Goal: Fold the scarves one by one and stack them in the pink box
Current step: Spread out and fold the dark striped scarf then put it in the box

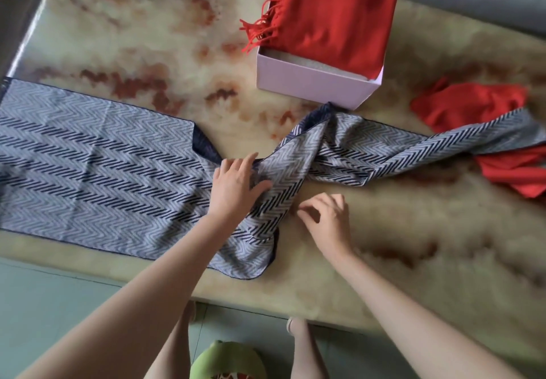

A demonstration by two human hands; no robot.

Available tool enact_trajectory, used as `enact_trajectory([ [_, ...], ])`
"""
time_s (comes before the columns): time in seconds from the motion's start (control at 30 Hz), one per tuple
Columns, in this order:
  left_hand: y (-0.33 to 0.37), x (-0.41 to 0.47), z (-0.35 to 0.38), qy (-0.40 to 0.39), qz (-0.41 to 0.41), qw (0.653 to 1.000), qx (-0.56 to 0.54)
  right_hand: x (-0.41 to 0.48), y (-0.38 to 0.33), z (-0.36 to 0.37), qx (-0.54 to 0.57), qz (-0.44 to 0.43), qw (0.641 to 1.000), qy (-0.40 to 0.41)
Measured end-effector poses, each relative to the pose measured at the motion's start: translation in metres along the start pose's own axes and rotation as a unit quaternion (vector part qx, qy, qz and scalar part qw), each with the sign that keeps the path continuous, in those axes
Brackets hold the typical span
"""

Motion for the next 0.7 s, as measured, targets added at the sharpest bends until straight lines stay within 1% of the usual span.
enact_trajectory([
  [0.07, 0.006, 0.011, 0.013, -0.047, -0.017, 0.999, 0.01, -0.018, -0.002, 0.008, 0.013, 0.025, 1.0, -0.004],
  [0.17, 0.015, 0.025, 0.024, -0.094, -0.026, 0.995, 0.011, -0.038, -0.001, 0.022, 0.014, 0.094, 0.995, -0.011],
  [0.27, 0.018, 0.034, 0.025, -0.091, -0.036, 0.995, -0.014, -0.055, -0.001, 0.035, -0.001, 0.152, 0.988, -0.035],
  [0.4, 0.015, 0.036, 0.019, -0.074, -0.067, 0.993, -0.063, -0.064, -0.004, 0.039, -0.019, 0.189, 0.981, -0.026],
  [0.47, 0.012, 0.037, 0.017, -0.068, -0.078, 0.991, -0.082, -0.066, -0.005, 0.038, -0.024, 0.204, 0.979, -0.011],
  [0.57, 0.007, 0.041, 0.011, -0.053, -0.092, 0.99, -0.094, -0.066, -0.008, 0.035, -0.004, 0.215, 0.977, 0.014],
  [0.63, 0.006, 0.045, 0.006, -0.042, -0.097, 0.989, -0.099, -0.064, -0.009, 0.027, 0.011, 0.214, 0.976, 0.044],
  [0.7, 0.005, 0.048, 0.005, -0.04, -0.113, 0.986, -0.112, -0.067, -0.003, 0.014, 0.04, 0.24, 0.966, 0.083],
])
Point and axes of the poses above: each hand's wrist, its own x-axis towards the middle knuckle, its own z-axis out of the palm, y = z × x, the point moved 9 cm from there along x, towards the middle knuckle, and after that the axes turned 8 degrees about y, right-handed, at the moved point
